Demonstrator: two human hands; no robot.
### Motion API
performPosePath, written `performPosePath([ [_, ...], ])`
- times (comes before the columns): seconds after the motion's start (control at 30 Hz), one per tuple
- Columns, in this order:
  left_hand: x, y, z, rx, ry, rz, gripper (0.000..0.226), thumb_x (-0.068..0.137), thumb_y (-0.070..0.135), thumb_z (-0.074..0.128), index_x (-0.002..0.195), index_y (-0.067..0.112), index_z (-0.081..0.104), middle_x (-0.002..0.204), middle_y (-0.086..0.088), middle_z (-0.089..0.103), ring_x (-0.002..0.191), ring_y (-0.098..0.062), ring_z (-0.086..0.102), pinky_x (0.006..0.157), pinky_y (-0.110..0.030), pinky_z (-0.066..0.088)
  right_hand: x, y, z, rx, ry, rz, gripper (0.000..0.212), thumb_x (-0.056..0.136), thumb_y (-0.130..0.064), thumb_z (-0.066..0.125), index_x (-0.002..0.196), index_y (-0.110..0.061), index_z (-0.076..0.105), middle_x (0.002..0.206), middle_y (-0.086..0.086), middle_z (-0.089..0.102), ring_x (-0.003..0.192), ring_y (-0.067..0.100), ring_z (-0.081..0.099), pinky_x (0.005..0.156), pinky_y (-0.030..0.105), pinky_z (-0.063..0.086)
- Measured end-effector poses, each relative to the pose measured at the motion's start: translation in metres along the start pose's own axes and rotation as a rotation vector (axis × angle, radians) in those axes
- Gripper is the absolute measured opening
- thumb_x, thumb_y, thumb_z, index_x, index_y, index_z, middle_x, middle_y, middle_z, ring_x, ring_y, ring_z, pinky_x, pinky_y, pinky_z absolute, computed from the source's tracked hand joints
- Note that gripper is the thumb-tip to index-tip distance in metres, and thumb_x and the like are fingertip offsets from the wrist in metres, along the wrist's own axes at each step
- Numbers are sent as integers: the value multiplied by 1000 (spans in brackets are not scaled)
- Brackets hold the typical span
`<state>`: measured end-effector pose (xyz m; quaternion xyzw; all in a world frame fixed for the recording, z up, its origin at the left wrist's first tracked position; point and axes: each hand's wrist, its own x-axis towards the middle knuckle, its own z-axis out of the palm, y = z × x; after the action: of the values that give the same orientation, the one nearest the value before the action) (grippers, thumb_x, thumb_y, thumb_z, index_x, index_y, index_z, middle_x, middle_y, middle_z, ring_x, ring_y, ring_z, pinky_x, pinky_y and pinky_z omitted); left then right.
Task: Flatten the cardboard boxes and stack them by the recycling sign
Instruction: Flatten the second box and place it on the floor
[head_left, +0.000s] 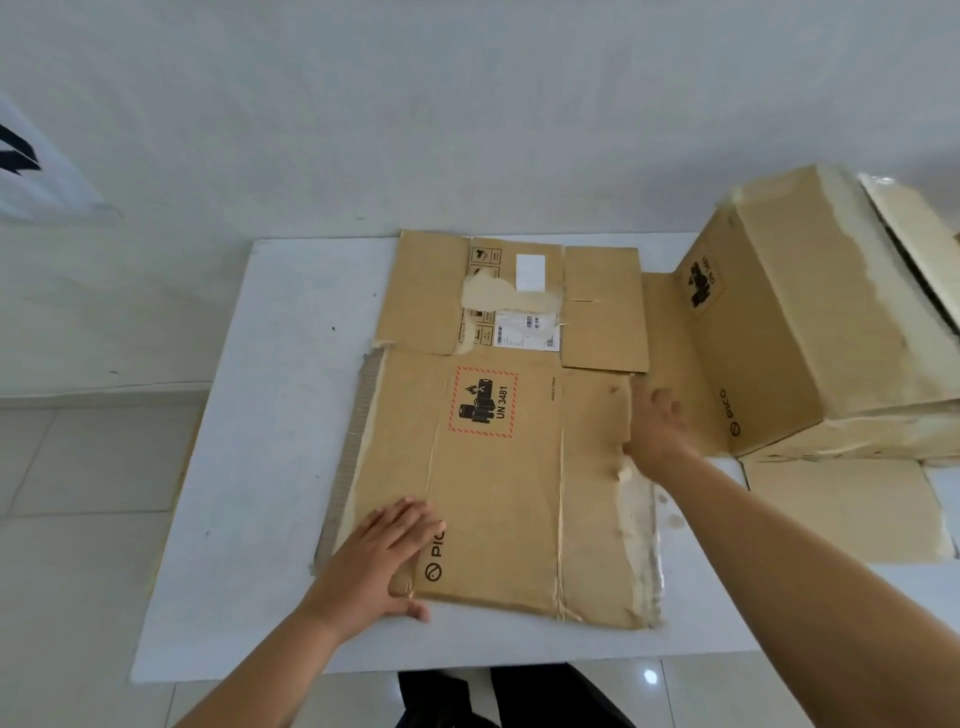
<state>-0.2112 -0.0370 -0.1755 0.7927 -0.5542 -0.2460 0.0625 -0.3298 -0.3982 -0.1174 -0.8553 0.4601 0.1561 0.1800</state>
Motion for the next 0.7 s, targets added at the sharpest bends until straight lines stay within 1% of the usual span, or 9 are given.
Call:
performPosePath([
  [0.1,17,10,-2,12,86,-77,69,87,70,35,146,39,17,156,8,9,144,-11,-4,115,-30,-6,7,2,16,53,-48,-96,78,85,-21,61,148,-27,15,156,16,2,144,36,4,116,46,17],
  [0.17,34,11,-4,66,118,-126,55,95,52,28,147,40,12,157,7,12,145,-15,1,115,-35,-1,15,4,22,14,-51,-151,77,84,-38,57,147,-27,15,159,14,-12,145,32,-16,118,44,-1],
  [0.23,53,8,-8,93,120,-195,53,97,53,17,147,42,3,157,7,9,145,-17,0,115,-40,0,22,6,28,-19,-14,-182,77,84,-50,52,146,-25,16,158,16,-15,144,30,-24,116,43,-13],
  [0.3,77,5,-18,75,142,-272,54,95,58,11,146,45,1,158,10,4,145,-16,-12,116,-46,-5,26,4,35,-26,0,-197,79,86,-60,44,147,-20,12,156,20,-19,143,31,-27,115,43,-17],
  [0.4,119,1,-39,28,163,-427,53,93,60,9,142,50,-9,153,18,-22,139,-15,-32,108,-61,-17,28,-1,45,-22,42,-179,93,76,-75,16,149,-19,5,153,23,-25,142,32,-28,115,44,-18],
  [0.47,147,-6,-55,44,158,-536,54,92,61,5,140,51,-17,149,15,-32,137,-24,-34,101,-69,-13,31,0,50,-41,58,-179,100,68,-78,2,150,-22,0,152,24,-26,141,33,-29,115,45,-18],
  [0.53,172,-15,-70,15,151,-634,54,90,64,3,139,52,-18,150,11,-32,137,-31,-32,97,-76,-8,33,2,51,-39,54,-180,106,63,-84,-1,151,-23,-2,152,24,-26,141,33,-28,115,44,-18],
  [0.6,190,-23,-81,-49,144,-717,57,87,68,4,139,53,-17,152,6,-30,137,-35,-29,95,-79,-4,34,3,49,11,51,-174,108,64,-88,10,151,-25,0,154,22,-24,143,31,-26,115,43,-17],
  [0.7,206,-30,-90,-144,133,-837,67,82,75,7,138,52,-21,153,-4,-29,138,-40,-25,100,-78,2,39,0,44,192,40,-84,115,64,-77,57,150,-32,-4,155,10,-25,145,27,-21,119,44,-5],
])
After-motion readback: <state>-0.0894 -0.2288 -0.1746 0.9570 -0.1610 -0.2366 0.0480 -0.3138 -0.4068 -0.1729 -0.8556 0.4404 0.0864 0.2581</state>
